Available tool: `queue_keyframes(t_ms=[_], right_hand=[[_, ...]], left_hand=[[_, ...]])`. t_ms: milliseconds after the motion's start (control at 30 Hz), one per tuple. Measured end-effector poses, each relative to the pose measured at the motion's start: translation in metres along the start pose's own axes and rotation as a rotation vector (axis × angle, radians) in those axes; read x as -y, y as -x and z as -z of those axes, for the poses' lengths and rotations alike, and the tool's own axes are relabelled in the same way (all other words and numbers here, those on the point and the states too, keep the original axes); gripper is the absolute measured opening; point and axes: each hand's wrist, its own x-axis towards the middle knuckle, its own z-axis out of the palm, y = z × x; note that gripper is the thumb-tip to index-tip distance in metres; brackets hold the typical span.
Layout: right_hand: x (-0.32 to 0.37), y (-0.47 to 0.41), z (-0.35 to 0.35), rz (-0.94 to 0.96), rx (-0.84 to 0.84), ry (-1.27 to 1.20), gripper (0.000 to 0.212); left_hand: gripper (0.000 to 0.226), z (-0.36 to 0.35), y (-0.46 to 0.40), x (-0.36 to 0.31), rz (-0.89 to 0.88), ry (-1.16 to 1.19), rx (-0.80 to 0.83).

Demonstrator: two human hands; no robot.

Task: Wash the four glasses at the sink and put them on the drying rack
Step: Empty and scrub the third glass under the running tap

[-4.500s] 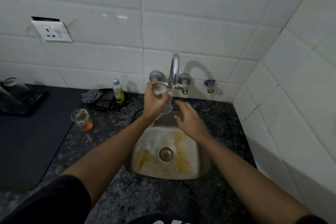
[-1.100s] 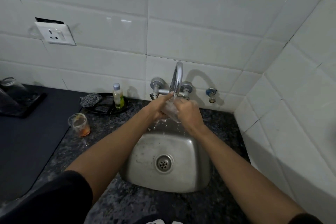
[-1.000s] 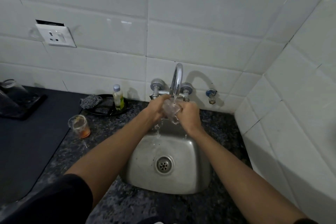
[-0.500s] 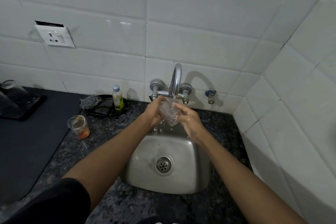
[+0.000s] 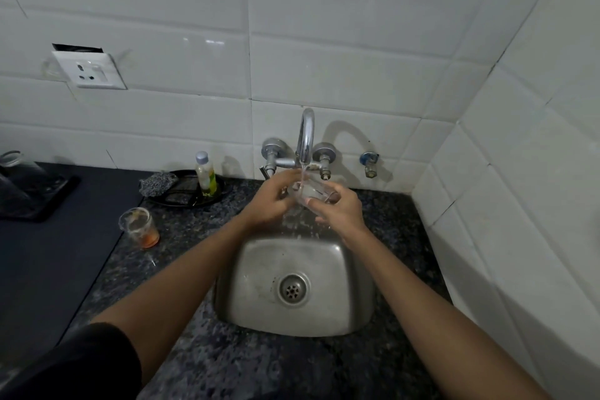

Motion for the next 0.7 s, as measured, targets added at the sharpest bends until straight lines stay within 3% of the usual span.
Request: queue_keyframes(t_ms=[67, 133, 300, 367, 467, 500, 567, 633, 700], right_hand=[[-0.002, 0.001, 0.002, 0.033, -0.051, 0.04, 0.067], [-0.001, 0.001, 0.003, 0.113, -0.08, 0.111, 0.069], [-0.007, 0.003, 0.001, 0.487, -0.046, 0.31, 0.066], [-0.007, 0.003, 0.003, 0.411, -0.001, 0.216, 0.066], [0.003, 0.006, 0.004, -0.049, 0.211, -0.162, 0.062], [0.008, 0.008, 0.003, -0.125, 0.242, -0.216, 0.062], [0.011, 0.01, 0.0, 0.024, 0.147, -0.016, 0.061], [0.007, 0.008, 0.0, 0.385, 0.051, 0.344, 0.066], [0.001, 0.006, -0.001, 0.535, 0.069, 0.437, 0.073]], left_hand=[[0.076, 0.007, 0.003, 0.007, -0.064, -0.217, 0.167], [0.088, 0.007, 0.0, 0.015, -0.133, -0.363, 0.217], [0.077, 0.001, -0.015, 0.012, -0.273, -0.415, 0.186], [0.067, 0.005, -0.014, 0.01, -0.303, -0.435, 0.156], [0.053, 0.004, -0.009, 0.008, -0.376, -0.444, 0.121], [0.051, 0.002, -0.008, 0.009, -0.397, -0.432, 0.113], [0.052, 0.001, -0.005, 0.009, -0.4, -0.41, 0.102], [0.058, 0.004, -0.008, 0.007, -0.396, -0.404, 0.11], [0.057, 0.008, -0.013, 0.003, -0.368, -0.407, 0.148]])
